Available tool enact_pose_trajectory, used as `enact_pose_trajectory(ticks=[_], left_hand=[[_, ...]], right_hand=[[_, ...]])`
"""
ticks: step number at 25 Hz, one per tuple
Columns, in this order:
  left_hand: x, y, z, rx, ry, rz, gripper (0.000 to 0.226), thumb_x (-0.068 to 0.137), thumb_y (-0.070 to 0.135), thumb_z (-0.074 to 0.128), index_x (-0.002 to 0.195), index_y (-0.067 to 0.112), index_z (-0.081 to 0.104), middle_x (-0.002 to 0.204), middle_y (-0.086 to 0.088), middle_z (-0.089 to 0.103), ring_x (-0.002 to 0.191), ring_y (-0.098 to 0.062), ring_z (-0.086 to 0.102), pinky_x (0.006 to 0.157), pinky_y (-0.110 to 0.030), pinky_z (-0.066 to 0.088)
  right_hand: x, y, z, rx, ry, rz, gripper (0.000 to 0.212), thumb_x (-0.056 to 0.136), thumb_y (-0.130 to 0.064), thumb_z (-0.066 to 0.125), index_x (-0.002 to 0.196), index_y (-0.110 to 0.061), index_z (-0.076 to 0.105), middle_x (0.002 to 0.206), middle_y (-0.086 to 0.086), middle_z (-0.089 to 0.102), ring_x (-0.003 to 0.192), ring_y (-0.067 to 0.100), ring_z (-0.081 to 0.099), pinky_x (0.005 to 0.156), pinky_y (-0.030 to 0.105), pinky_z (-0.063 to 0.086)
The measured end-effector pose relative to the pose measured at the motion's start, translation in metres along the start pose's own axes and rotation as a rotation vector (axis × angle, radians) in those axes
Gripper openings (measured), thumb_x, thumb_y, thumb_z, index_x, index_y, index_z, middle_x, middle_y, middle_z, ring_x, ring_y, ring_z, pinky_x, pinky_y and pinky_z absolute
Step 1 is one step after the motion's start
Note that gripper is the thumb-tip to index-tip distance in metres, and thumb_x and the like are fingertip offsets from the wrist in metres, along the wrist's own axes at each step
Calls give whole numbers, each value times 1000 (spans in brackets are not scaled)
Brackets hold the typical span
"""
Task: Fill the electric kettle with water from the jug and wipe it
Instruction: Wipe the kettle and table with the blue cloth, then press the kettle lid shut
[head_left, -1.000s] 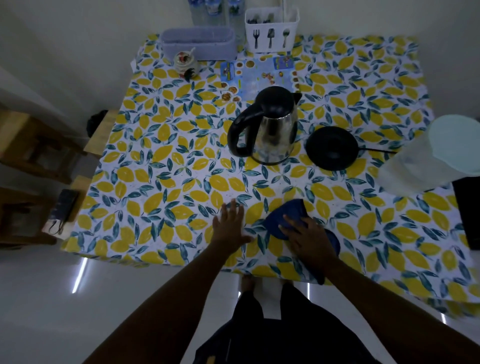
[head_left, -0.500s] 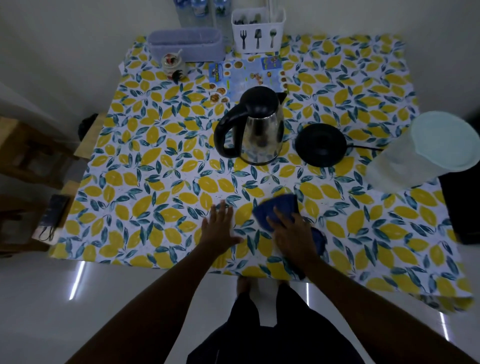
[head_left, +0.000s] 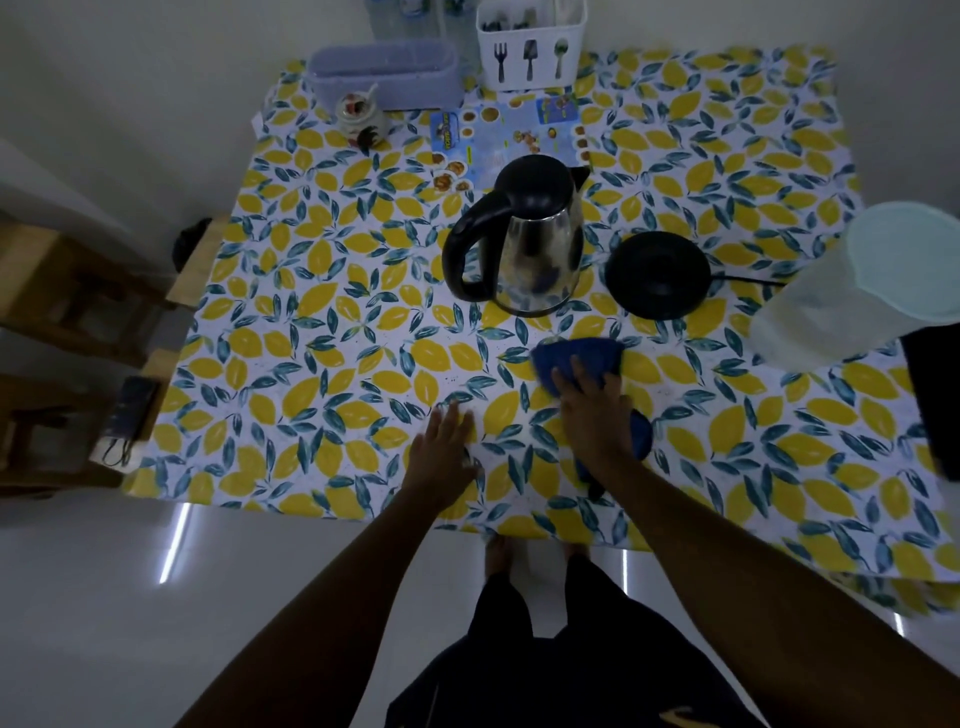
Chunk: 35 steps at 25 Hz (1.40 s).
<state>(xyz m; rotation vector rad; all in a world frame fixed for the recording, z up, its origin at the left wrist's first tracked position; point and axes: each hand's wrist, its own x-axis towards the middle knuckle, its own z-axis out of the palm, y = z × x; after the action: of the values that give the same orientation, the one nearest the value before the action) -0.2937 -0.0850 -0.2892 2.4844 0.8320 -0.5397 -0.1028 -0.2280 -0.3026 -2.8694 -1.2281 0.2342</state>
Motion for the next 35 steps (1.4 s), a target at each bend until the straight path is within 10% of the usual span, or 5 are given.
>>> enact_pose_trajectory(ticks=[4,12,17,25,35], left_hand=[[2,6,2,20,30,-3,78,91,47,52,152,20,11,163,-4,-4,149,-30,-8,117,-54,16],[14,88,24,65,-24,268,66,98,40,42,152,19,11,163,1,-4,149,-25,-12,120,-52,7],[21,128,30,127,44,345,70,97,42,43,152,21,5,162,1,-7,148,-25,-13,120,-48,2],[23,132,42,195,-65,246,72,96,47,41,152,21,4,163,1,-5,148,-24,-14,120,-51,7],[46,113,-49,-155,495,217,49,94,23,55,141,15,41,151,-8,39,143,-27,29,115,-46,31]], right_hand=[[-62,-5,17,6,20,-239,55,83,-28,65,135,-27,49,148,3,45,110,40,46,73,54,51],[-94,111,9,83,52,332,59,88,-30,61,142,-20,41,153,9,35,119,46,43,82,59,48],[-91,118,18,88,45,257,69,90,-59,33,150,-28,18,160,7,18,146,36,10,109,63,17],[-90,123,15,182,39,239,62,91,-54,35,146,-26,33,155,9,30,144,36,16,107,64,21],[15,80,-80,497,361,-126,59,87,-31,62,140,-15,42,146,7,43,139,26,32,106,48,37]])
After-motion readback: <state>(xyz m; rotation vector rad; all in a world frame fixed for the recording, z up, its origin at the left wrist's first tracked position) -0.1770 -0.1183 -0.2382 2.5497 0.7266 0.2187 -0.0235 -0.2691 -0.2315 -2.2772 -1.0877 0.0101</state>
